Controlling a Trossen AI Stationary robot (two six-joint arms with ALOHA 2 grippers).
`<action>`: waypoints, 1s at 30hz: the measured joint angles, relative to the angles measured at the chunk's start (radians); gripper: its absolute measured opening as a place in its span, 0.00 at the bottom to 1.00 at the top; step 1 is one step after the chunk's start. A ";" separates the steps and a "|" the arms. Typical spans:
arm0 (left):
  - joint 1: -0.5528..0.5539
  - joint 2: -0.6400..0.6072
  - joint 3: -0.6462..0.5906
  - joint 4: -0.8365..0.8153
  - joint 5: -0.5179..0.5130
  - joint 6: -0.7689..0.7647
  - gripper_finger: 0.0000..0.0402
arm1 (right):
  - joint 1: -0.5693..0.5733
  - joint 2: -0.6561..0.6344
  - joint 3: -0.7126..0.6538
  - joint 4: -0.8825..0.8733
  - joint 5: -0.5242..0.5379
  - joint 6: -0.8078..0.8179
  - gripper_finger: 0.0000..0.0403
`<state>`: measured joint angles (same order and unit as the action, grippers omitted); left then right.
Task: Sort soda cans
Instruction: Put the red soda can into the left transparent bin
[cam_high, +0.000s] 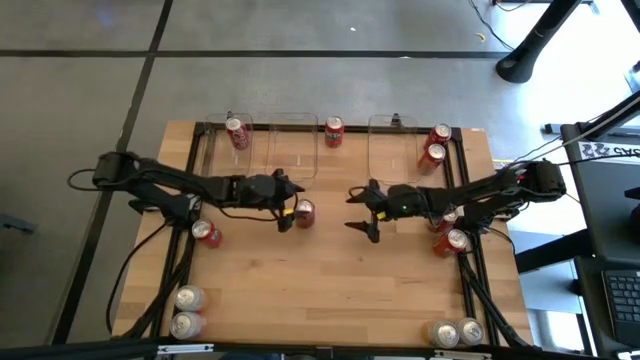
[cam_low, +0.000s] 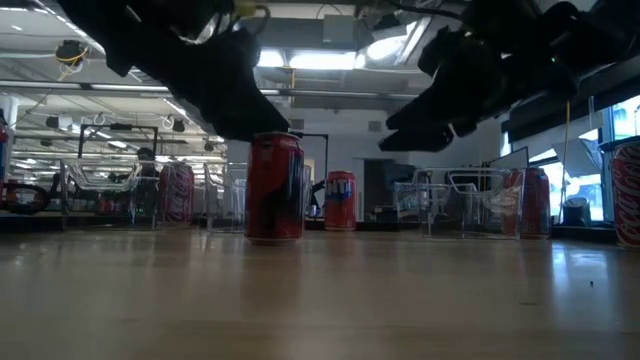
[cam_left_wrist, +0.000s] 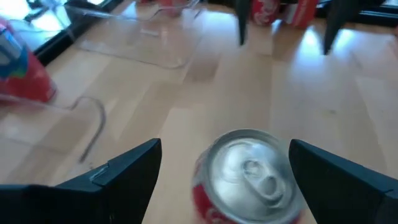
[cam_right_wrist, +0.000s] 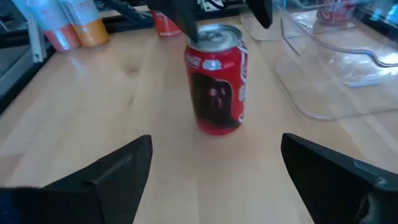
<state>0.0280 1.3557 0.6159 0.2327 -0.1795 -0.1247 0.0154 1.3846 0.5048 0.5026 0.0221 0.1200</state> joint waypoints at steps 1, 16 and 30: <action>0.000 0.002 0.000 -0.002 -0.002 -0.006 0.85 | 0.000 0.000 -0.004 -0.001 0.010 0.000 0.88; -0.022 -0.005 -0.003 -0.008 0.001 0.005 0.85 | -0.002 0.000 -0.009 0.036 0.031 -0.023 0.88; -0.030 0.019 -0.003 -0.007 0.027 -0.006 0.85 | -0.002 0.001 -0.009 0.025 0.031 -0.021 0.88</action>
<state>-0.0021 1.3745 0.6125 0.2252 -0.1520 -0.1310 0.0132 1.3853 0.4953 0.5276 0.0536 0.0987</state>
